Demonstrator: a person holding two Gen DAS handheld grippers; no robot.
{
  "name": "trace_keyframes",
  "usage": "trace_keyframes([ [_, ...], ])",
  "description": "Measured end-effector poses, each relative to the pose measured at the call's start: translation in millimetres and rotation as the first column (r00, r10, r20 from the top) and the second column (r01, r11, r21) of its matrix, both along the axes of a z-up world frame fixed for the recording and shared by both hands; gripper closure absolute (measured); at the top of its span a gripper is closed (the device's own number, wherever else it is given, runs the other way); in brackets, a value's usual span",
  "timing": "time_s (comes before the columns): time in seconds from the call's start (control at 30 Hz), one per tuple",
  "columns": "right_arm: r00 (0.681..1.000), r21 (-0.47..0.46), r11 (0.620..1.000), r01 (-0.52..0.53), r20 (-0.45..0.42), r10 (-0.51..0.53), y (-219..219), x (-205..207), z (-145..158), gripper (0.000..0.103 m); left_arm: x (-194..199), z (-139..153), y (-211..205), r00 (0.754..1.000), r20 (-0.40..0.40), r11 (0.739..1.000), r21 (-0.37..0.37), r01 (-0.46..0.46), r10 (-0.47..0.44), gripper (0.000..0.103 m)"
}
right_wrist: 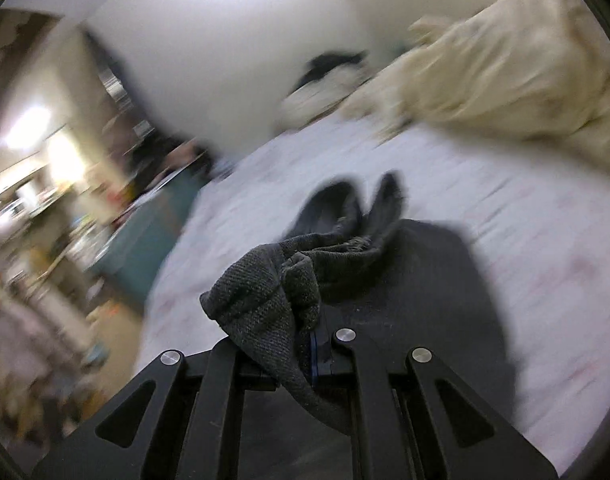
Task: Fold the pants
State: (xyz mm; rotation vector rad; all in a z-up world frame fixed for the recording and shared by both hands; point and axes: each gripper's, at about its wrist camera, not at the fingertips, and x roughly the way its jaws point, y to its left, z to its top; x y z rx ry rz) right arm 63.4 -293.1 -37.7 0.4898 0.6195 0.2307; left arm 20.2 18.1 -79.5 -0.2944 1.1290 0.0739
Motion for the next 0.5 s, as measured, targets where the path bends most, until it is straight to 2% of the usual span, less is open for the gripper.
trace_keyframes([
  [0.03, 0.998, 0.001, 0.999, -0.053, -0.013, 0.053, 20.4, -4.5, -11.6, 0.094, -0.7, 0.2, 0.2, 1.000, 0.001, 1.000, 0.001, 0.000, 0.000, 0.007],
  [0.1, 0.983, -0.057, 0.984, -0.170, -0.073, 0.166, 61.4, -14.7, -44.2, 0.094, -1.9, 1.0, 1.4, 1.000, 0.004, 1.000, 0.003, -0.001, 0.001, 0.007],
  [0.13, 0.970, -0.079, 0.973, -0.217, -0.128, 0.206, 78.1, -20.0, -63.7, 0.092, -2.4, 1.3, 2.1, 1.000, 0.004, 1.000, 0.002, -0.002, 0.002, 0.007],
  [0.17, 0.950, -0.088, 0.962, -0.257, -0.207, 0.235, 91.6, -24.8, -87.8, 0.089, -2.7, 1.3, 2.7, 1.000, 0.003, 1.000, -0.001, -0.004, 0.004, 0.007],
  [0.23, 0.926, -0.154, 0.942, -0.299, -0.287, 0.246, 103.0, -32.2, -113.1, 0.088, -3.4, 1.5, 4.8, 1.000, -0.003, 1.000, -0.015, -0.011, 0.011, 0.007],
  [0.3, 0.921, -0.204, 0.925, -0.320, -0.296, 0.253, 104.7, -38.2, -117.0, 0.086, -4.0, 2.1, 7.0, 1.000, -0.012, 0.999, -0.037, -0.020, 0.020, 0.007],
  [0.33, 0.921, -0.205, 0.925, -0.319, -0.299, 0.251, 102.2, -36.2, -112.5, 0.081, -4.2, 3.0, 7.7, 1.000, -0.013, 0.999, -0.049, -0.024, 0.023, 0.007],
  [0.37, 0.917, -0.200, 0.926, -0.319, -0.311, 0.249, 99.3, -33.9, -107.6, 0.062, -4.2, 4.5, 8.0, 1.000, -0.013, 0.998, -0.064, -0.027, 0.027, 0.007],
  [0.4, 0.908, -0.184, 0.928, -0.324, -0.335, 0.251, 96.3, -33.8, -104.9, 0.053, -4.0, 5.7, 7.6, 1.000, -0.011, 0.997, -0.071, -0.028, 0.027, 0.007],
  [0.43, 0.901, -0.166, 0.930, -0.329, -0.352, 0.256, 94.5, -35.8, -103.9, 0.048, -3.5, 7.2, 7.0, 1.000, -0.008, 0.997, -0.075, -0.027, 0.026, 0.007],
  [0.5, 0.875, -0.117, 0.921, -0.372, -0.374, 0.306, 92.0, -50.2, -97.6, 0.048, -2.1, 11.6, 4.0, 1.000, 0.001, 0.997, -0.080, -0.018, 0.018, 0.007],
])
